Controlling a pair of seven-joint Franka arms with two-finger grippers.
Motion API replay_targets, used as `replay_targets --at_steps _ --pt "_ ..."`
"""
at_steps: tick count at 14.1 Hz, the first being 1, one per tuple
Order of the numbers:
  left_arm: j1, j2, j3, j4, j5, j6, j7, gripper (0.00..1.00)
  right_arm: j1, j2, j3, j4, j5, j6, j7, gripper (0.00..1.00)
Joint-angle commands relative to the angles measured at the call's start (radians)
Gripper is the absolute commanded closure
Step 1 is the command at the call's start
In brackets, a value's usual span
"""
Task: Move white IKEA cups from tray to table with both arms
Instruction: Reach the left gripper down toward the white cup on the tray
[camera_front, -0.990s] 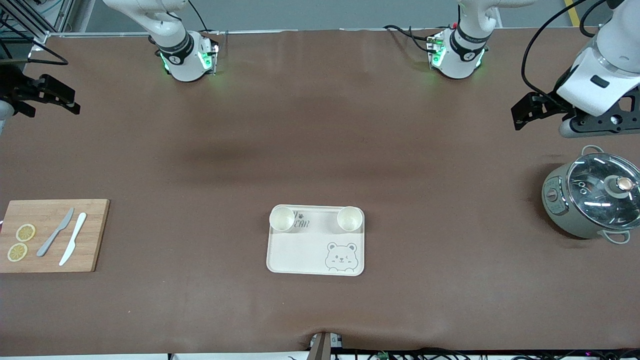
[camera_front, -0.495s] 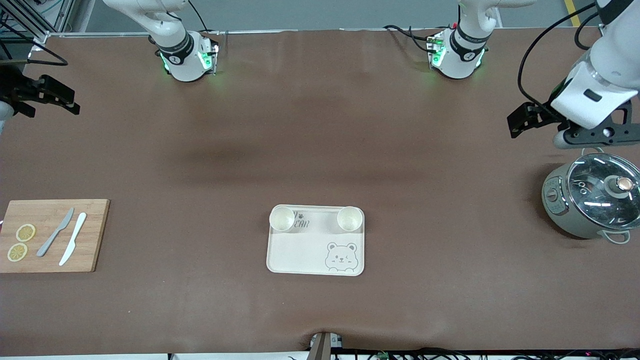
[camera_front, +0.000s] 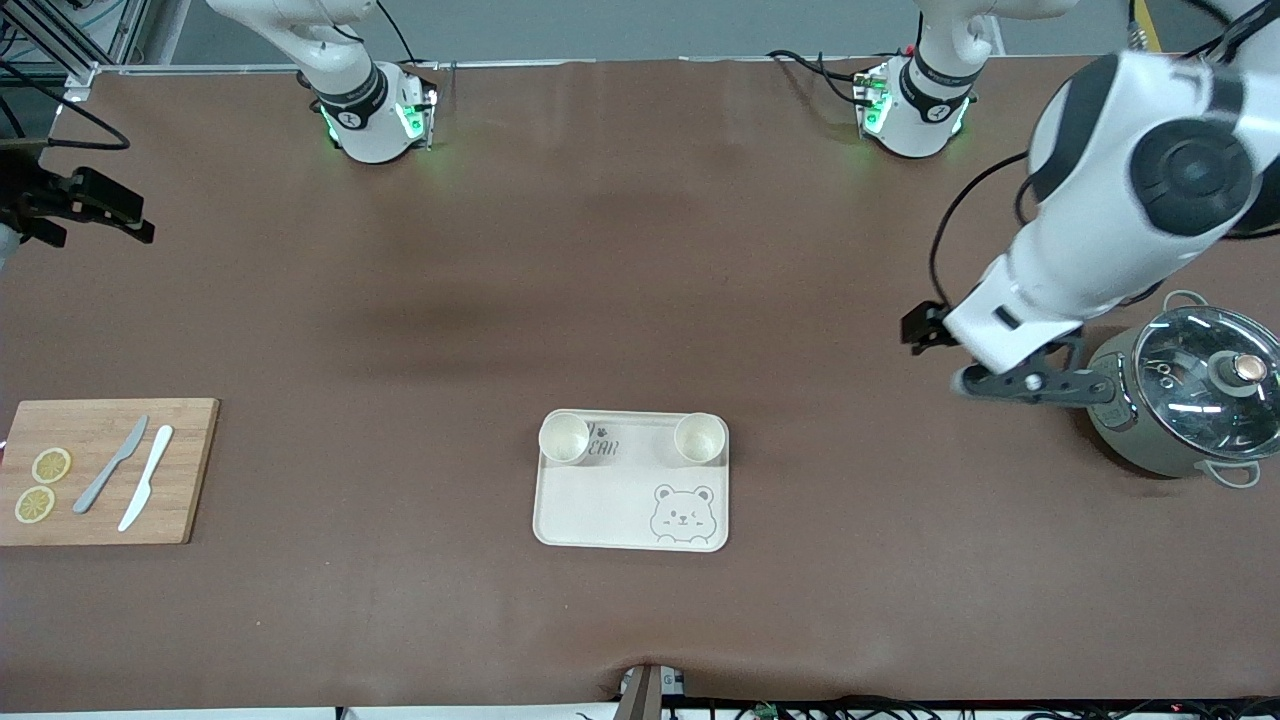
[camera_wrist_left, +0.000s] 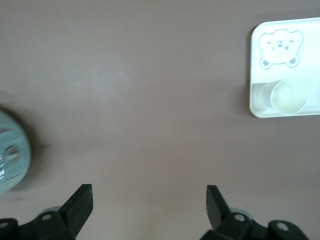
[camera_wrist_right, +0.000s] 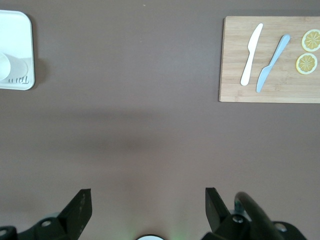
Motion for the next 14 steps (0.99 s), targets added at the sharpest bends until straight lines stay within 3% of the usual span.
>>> replay_targets --at_steps 1,5,7,13,14 --pt "-0.053 0.080 -0.002 0.046 0.012 0.061 -0.116 0.00 -0.037 0.056 0.010 0.064 0.003 -0.004 -0.006 0.00" --pt "-0.150 0.212 0.006 0.115 0.013 0.111 -0.235 0.00 -0.072 0.116 0.010 0.073 0.012 0.026 -0.006 0.00" --pt "-0.185 0.256 0.007 0.115 0.018 0.156 -0.279 0.00 -0.051 0.180 0.014 0.083 -0.003 0.034 0.002 0.00" --pt "-0.240 0.352 0.004 0.112 0.017 0.296 -0.429 0.00 -0.045 0.245 0.017 0.091 0.013 0.102 0.005 0.00" --pt "-0.247 0.370 0.004 0.112 0.017 0.296 -0.442 0.07 -0.046 0.269 0.015 0.091 0.018 0.124 0.005 0.00"
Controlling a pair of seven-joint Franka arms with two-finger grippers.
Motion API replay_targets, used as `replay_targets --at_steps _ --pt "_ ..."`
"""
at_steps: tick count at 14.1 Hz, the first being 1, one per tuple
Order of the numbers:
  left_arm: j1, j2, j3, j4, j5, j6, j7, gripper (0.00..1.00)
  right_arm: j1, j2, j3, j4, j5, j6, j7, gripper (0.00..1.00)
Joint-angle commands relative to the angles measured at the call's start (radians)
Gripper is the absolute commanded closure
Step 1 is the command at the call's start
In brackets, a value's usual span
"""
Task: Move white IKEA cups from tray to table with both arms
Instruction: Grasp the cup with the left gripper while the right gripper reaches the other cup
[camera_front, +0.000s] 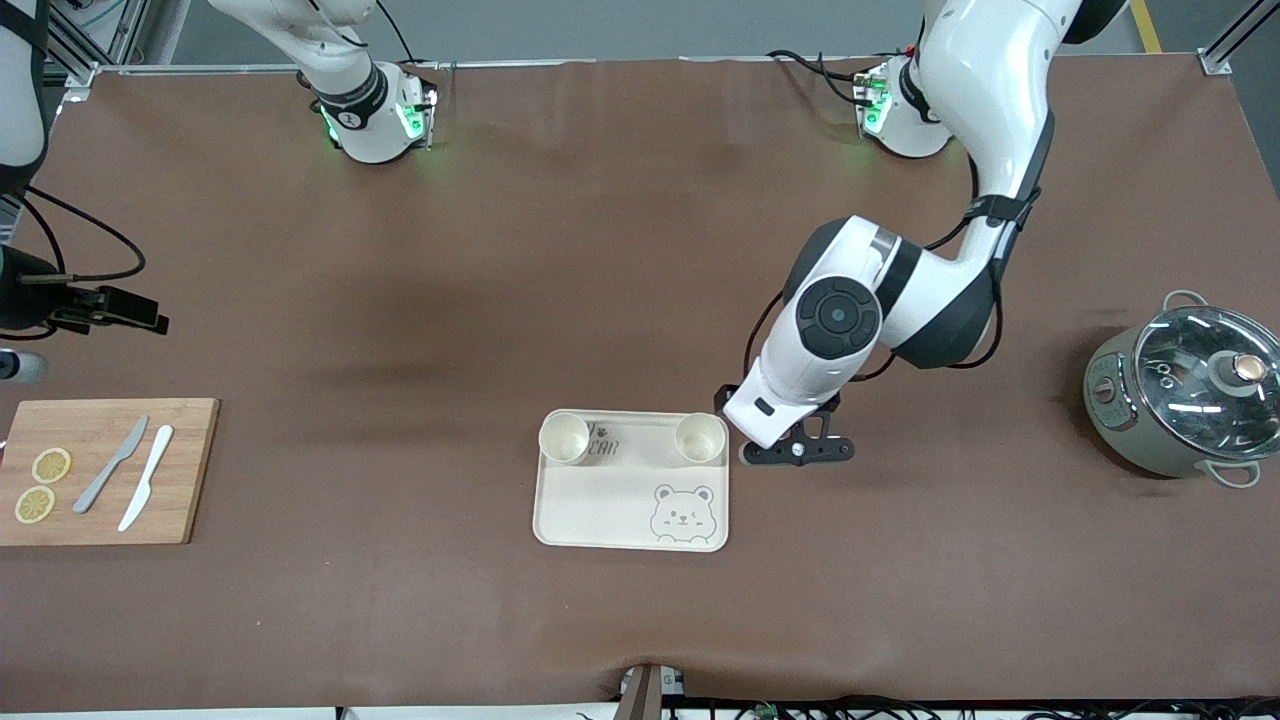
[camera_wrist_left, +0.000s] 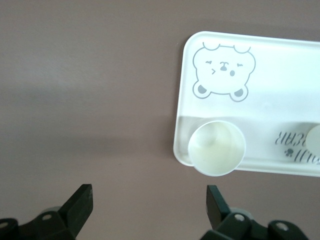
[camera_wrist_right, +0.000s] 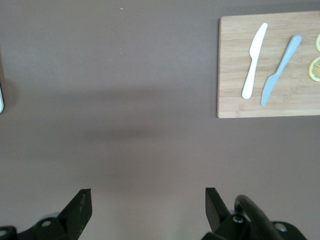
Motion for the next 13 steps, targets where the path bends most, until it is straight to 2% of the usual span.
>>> replay_targets --at_steps 1,3,8,12,13 --pt "-0.035 0.052 0.004 0.029 0.015 0.012 -0.064 0.16 0.003 0.059 0.010 0.033 0.014 0.038 0.003 0.00" --pt "-0.037 0.083 0.004 0.028 0.012 0.054 -0.081 0.16 0.032 0.134 0.009 0.030 0.012 0.098 0.003 0.00" --pt "-0.051 0.147 0.001 0.026 0.007 0.130 -0.106 0.17 0.066 0.220 0.009 0.024 0.014 0.170 0.011 0.00" --pt "-0.043 0.170 0.000 0.028 0.003 0.166 -0.110 0.31 0.184 0.305 0.010 0.022 0.017 0.209 0.334 0.00" --pt "-0.043 0.175 -0.002 0.028 -0.005 0.172 -0.113 0.38 0.210 0.322 0.010 0.022 0.017 0.229 0.407 0.00"
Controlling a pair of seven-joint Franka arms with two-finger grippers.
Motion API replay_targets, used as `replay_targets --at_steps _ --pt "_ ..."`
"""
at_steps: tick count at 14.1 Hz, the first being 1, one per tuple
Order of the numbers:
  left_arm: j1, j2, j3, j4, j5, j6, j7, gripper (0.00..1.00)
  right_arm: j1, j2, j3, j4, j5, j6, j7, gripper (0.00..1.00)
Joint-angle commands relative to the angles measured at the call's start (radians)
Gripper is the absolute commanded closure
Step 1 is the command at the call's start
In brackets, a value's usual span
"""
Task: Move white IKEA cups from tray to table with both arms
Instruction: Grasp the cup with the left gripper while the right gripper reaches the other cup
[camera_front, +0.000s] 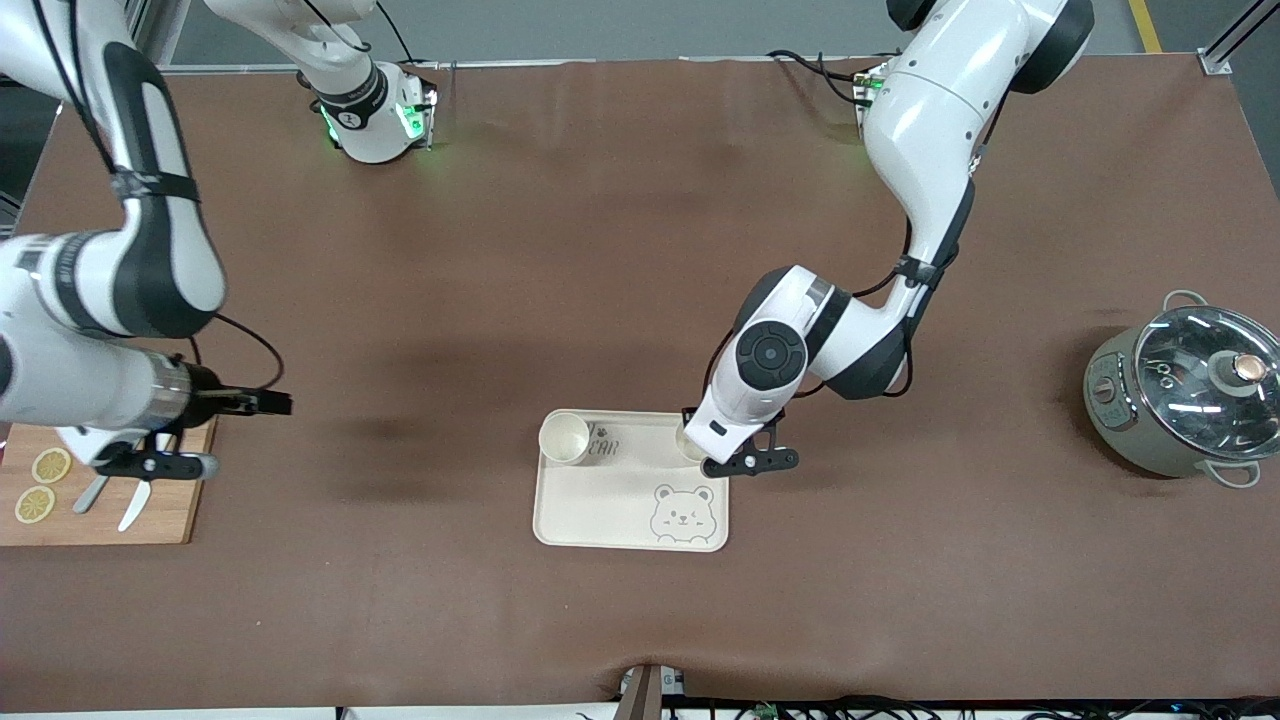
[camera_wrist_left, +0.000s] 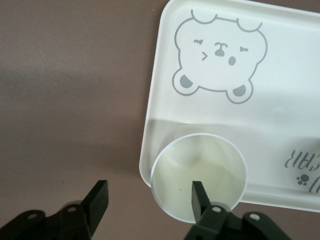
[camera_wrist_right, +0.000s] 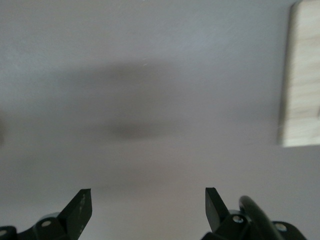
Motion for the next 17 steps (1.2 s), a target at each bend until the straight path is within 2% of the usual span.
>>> replay_targets --at_steps 1,2,4,5,10,13,17 --pt "-0.001 0.020 0.000 0.026 -0.047 0.020 -0.041 0.47 0.084 0.058 -0.004 0.021 0.007 0.046 0.192 0.00" --pt "-0.001 0.027 0.003 0.026 -0.075 0.030 -0.051 0.53 0.095 0.075 -0.003 0.022 0.010 0.083 0.232 0.00" --pt "-0.001 0.032 0.003 0.024 -0.077 0.046 -0.050 0.93 0.128 0.116 -0.004 0.022 0.051 0.181 0.305 0.00" --pt "-0.006 0.032 0.005 0.024 -0.076 0.053 -0.049 1.00 0.147 0.132 -0.004 0.022 0.085 0.204 0.354 0.00" --pt "-0.001 0.017 0.011 0.027 -0.068 0.066 -0.007 1.00 0.262 0.163 -0.004 0.022 0.107 0.270 0.582 0.00" --pt "0.013 -0.049 0.011 0.027 -0.075 0.047 -0.009 1.00 0.334 0.175 -0.004 0.025 0.105 0.292 0.700 0.00" --pt "0.086 -0.126 0.002 0.027 -0.079 -0.038 -0.004 1.00 0.403 0.207 -0.004 0.027 0.107 0.400 0.851 0.00"
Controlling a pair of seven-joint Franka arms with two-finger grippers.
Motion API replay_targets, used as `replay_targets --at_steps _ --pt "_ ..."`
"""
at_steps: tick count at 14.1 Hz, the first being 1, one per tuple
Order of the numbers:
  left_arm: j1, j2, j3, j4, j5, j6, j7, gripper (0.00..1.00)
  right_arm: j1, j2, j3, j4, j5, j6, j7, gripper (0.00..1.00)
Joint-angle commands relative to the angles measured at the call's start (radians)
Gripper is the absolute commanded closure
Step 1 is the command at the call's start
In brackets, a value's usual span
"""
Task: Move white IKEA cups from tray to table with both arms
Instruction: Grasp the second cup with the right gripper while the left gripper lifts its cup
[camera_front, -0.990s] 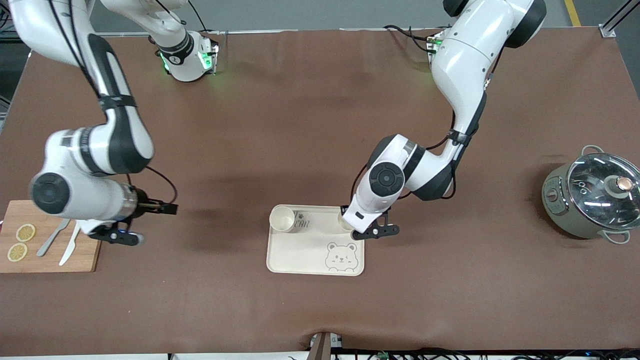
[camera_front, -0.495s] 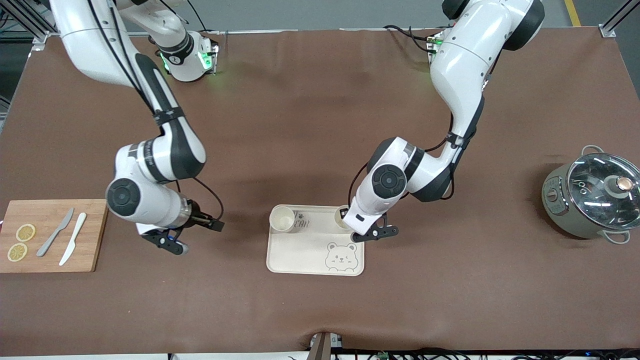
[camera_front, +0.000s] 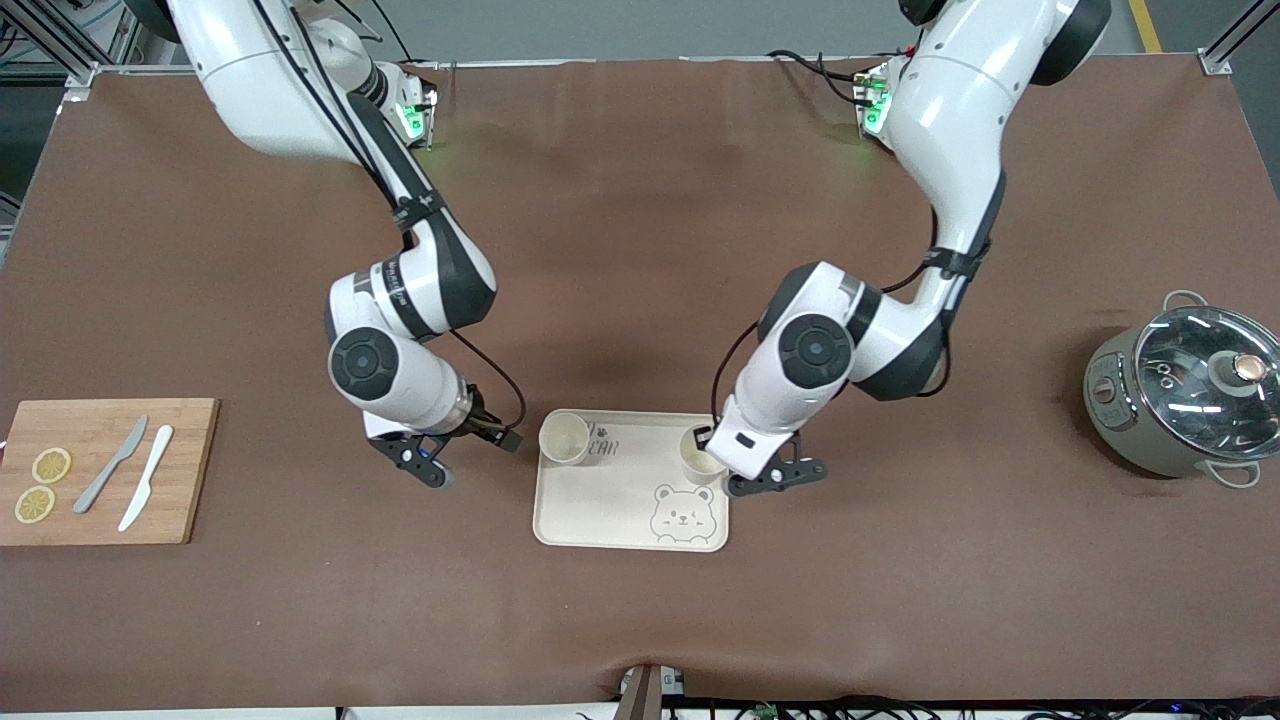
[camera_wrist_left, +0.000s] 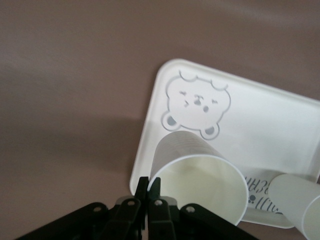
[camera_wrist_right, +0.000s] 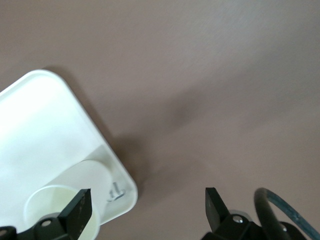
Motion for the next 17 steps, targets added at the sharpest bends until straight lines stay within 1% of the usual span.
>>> replay_targets --at_steps 1,2,3,4,5,6,7,9,10,12,13,14,15,17 --pt "0.046 -0.077 -0.004 -0.020 -0.019 -0.055 0.021 1.00 0.040 0.033 -0.008 0.025 0.017 0.072 0.114 0.00" --pt "0.064 -0.100 -0.004 -0.020 -0.027 -0.060 0.020 1.00 0.045 0.039 -0.008 0.025 0.017 0.095 0.134 0.15" --pt "0.090 -0.126 -0.001 -0.024 -0.039 -0.067 0.020 1.00 0.059 0.051 -0.008 0.025 0.018 0.101 0.138 0.21" --pt "0.129 -0.141 -0.006 -0.026 -0.044 -0.096 0.020 1.00 0.068 0.062 -0.008 0.025 0.018 0.104 0.138 0.21" --pt "0.163 -0.157 -0.006 -0.027 -0.045 -0.134 0.026 1.00 0.070 0.066 -0.008 0.025 0.018 0.106 0.140 0.26" --pt "0.195 -0.169 -0.007 -0.035 -0.045 -0.168 0.037 1.00 0.070 0.066 -0.006 0.025 0.021 0.104 0.145 0.39" --pt "0.215 -0.180 -0.007 -0.052 -0.044 -0.188 0.049 1.00 0.070 0.066 -0.006 0.025 0.033 0.104 0.158 0.42" --pt "0.267 -0.194 -0.007 -0.083 -0.044 -0.193 0.118 1.00 0.089 0.077 -0.008 0.027 0.064 0.107 0.166 0.42" --pt "0.293 -0.194 -0.007 -0.090 -0.044 -0.193 0.144 1.00 0.096 0.080 -0.008 0.027 0.063 0.108 0.166 0.52" --pt "0.336 -0.186 -0.007 -0.119 -0.041 -0.192 0.175 1.00 0.096 0.080 -0.008 0.027 0.064 0.108 0.166 0.85" --pt "0.357 -0.180 -0.006 -0.139 -0.035 -0.182 0.182 1.00 0.097 0.080 -0.008 0.027 0.064 0.108 0.166 0.96" --pt "0.383 -0.174 -0.006 -0.161 -0.030 -0.176 0.196 1.00 0.100 0.083 -0.008 0.027 0.066 0.115 0.166 1.00" --pt "0.411 -0.166 -0.006 -0.193 -0.030 -0.153 0.216 1.00 0.100 0.083 -0.008 0.027 0.067 0.121 0.166 1.00" --pt "0.430 -0.166 -0.003 -0.277 -0.030 -0.082 0.234 1.00 0.097 0.077 -0.006 0.037 0.067 0.120 0.162 1.00"
